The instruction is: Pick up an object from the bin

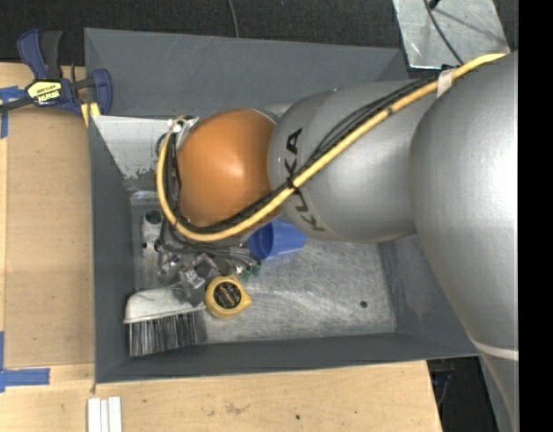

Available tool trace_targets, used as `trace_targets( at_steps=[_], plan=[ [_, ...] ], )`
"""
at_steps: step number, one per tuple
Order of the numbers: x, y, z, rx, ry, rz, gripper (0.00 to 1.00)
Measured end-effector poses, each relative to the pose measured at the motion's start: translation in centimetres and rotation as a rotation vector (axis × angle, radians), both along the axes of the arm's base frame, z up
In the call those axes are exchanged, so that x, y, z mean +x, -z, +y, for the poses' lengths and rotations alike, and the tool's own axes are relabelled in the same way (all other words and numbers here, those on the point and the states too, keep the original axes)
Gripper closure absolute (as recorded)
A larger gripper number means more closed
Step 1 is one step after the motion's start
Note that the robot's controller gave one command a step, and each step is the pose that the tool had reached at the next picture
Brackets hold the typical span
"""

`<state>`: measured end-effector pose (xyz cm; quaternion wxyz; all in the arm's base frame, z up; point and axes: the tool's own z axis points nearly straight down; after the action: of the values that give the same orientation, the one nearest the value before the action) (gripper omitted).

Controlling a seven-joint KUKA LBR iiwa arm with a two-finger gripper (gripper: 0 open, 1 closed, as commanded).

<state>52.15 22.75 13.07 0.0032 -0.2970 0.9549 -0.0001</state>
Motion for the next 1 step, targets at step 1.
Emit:
trace_targets(
  at_steps=[1],
  plan=[
    [-0.13, -13.25, -2.78, 0.002, -0.010, -0.006, 0.00]
  ],
)
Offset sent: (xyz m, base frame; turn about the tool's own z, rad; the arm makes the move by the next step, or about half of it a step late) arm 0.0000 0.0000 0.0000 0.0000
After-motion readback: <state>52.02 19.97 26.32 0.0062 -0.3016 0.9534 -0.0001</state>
